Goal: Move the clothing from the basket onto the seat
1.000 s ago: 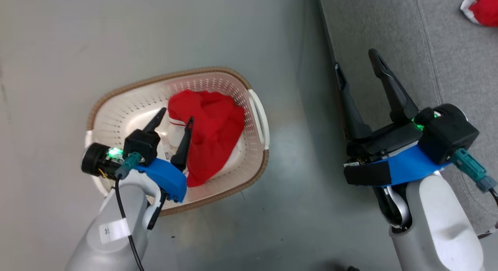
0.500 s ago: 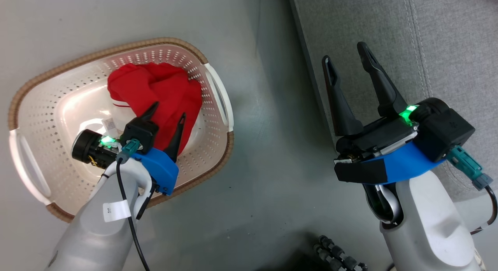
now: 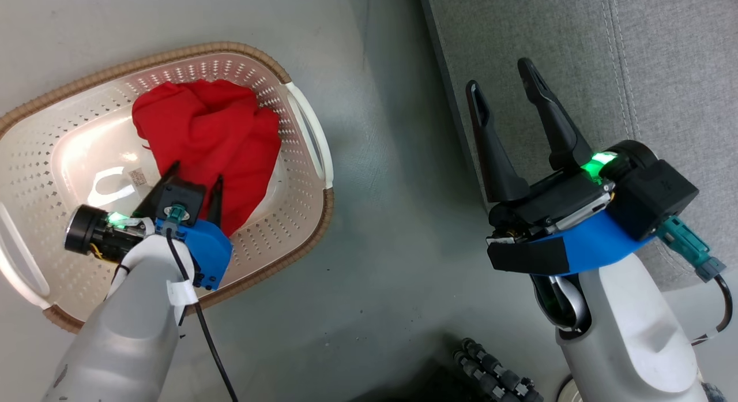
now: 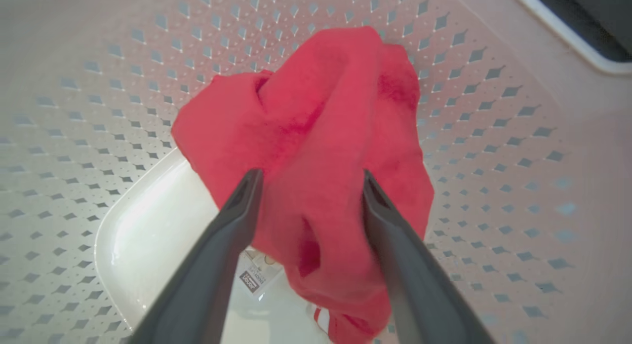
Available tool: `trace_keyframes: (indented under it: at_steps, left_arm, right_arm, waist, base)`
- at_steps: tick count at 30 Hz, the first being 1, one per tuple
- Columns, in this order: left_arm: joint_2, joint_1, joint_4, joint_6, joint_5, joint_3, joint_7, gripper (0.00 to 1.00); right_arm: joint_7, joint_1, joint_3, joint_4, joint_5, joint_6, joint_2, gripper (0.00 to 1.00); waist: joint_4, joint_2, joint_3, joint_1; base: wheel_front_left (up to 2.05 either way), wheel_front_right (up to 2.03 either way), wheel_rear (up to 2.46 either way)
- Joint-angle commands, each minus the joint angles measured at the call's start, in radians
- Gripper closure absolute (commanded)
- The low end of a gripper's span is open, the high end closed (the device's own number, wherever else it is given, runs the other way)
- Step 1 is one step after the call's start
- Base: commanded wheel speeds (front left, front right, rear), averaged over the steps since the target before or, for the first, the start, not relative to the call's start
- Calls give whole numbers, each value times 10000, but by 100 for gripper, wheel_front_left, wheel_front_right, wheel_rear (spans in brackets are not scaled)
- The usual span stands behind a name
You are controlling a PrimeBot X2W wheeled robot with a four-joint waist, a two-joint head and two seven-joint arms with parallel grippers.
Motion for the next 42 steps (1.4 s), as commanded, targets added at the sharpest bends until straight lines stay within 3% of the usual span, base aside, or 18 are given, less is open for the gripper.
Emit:
trace_keyframes:
  at_steps: [1,7,8,9,10,30,42]
  left_arm:
    - [-14,-232,139,96,43,-6,60,0]
    - [-95,-553,927,183,-27,-79,255,0]
    - [-110,-591,1016,179,-40,-84,251,55]
    - [-123,-634,1094,169,-61,-99,240,91]
    - [-141,-669,1167,133,-79,-119,238,100]
    - [-459,-655,1786,-199,-493,-223,4,100]
    - [-998,-120,1662,-447,-808,-262,-108,100]
  right_arm:
    - [-55,-123,26,38,105,1,16,0]
    - [-73,-120,59,85,166,1,16,0]
    - [-73,-107,60,96,184,1,16,0]
    - [-74,-98,64,106,193,1,16,0]
    - [-75,-97,70,113,202,1,16,0]
    - [-81,-143,39,258,32,1,16,0]
    - [193,309,-356,1129,-704,1,13,0]
  waist:
    - [-16,0,17,-1]
    - [-78,0,80,-1]
    - [-84,0,83,-1]
    - [-88,0,80,-1]
    - [-93,0,72,-1]
    - [30,0,-319,-1]
    - [595,0,-2064,-1]
  base:
    - [0,0,0]
    - [0,0,0]
    - [0,0,0]
    - [0,0,0]
    - [0,0,0]
    - [0,0,0]
    - [0,0,0]
